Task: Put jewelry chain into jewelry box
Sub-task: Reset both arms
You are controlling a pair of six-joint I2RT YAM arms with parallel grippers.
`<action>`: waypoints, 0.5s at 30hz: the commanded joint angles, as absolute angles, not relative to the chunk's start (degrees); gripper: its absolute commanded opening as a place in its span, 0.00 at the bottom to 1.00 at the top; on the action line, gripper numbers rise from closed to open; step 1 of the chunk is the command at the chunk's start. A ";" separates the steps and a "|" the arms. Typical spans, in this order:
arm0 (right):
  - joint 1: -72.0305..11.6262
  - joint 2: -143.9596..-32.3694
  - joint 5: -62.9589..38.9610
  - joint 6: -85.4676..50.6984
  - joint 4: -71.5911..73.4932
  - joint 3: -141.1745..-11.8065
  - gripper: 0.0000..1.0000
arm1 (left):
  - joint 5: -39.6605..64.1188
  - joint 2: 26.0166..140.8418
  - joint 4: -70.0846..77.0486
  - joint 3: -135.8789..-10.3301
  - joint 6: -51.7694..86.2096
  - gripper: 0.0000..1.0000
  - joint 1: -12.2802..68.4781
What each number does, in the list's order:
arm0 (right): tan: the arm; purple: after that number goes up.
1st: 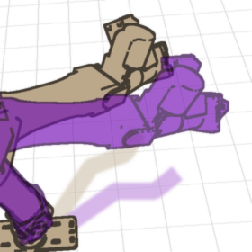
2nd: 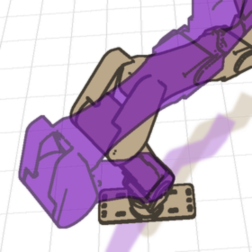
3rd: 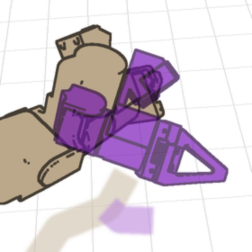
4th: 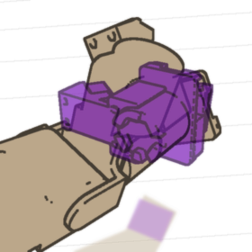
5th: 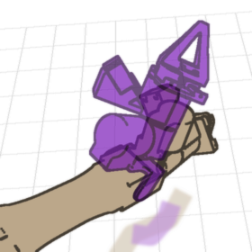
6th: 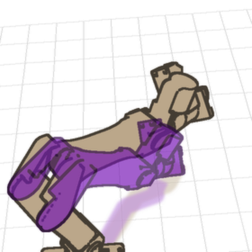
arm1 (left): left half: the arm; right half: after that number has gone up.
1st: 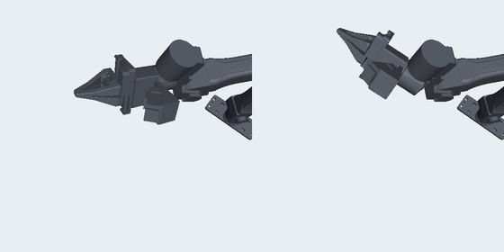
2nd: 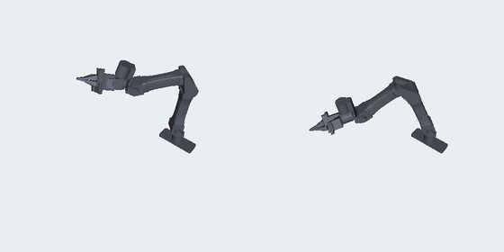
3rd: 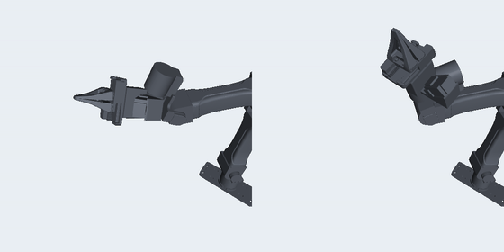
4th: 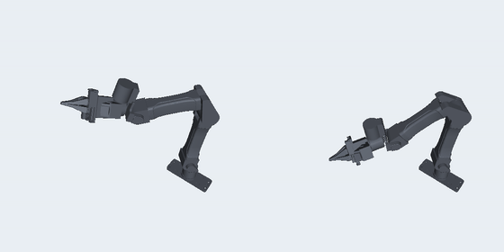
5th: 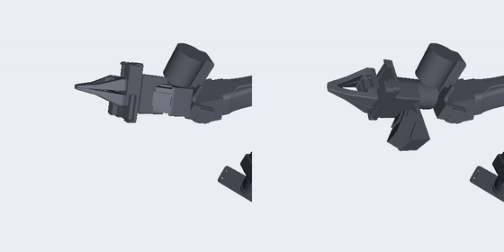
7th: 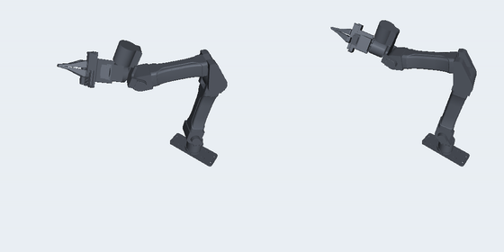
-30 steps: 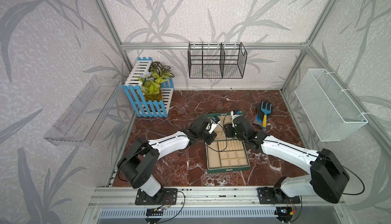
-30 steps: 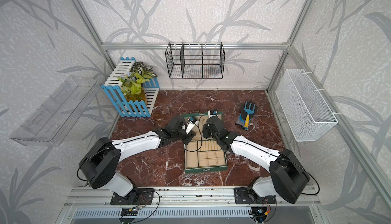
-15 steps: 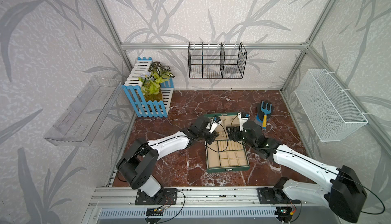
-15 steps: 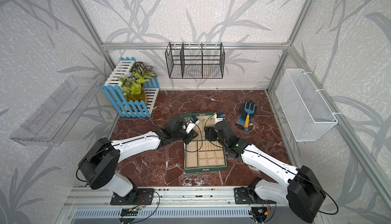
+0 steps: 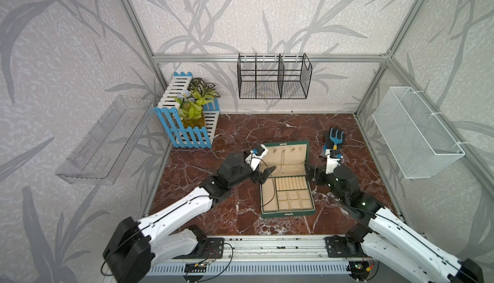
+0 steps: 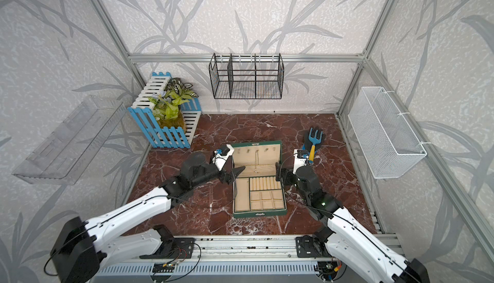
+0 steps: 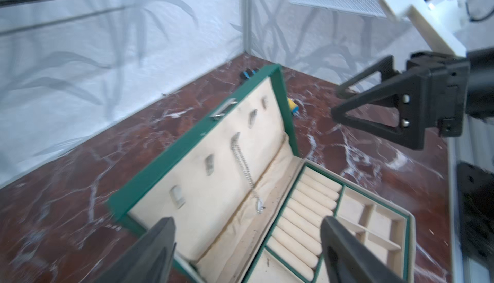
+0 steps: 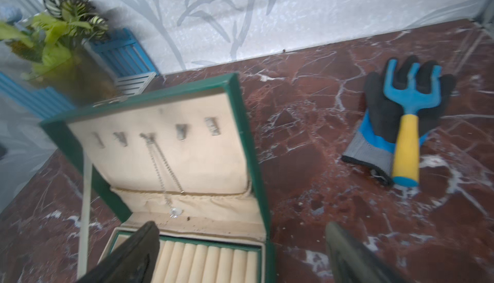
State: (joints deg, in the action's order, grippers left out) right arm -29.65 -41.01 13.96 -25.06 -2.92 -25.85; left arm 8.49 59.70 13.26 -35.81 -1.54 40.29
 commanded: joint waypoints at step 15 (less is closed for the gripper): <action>6.37 -62.97 -1.92 -13.73 22.37 -19.55 0.99 | -25.65 50.72 43.70 -6.61 10.06 1.00 3.94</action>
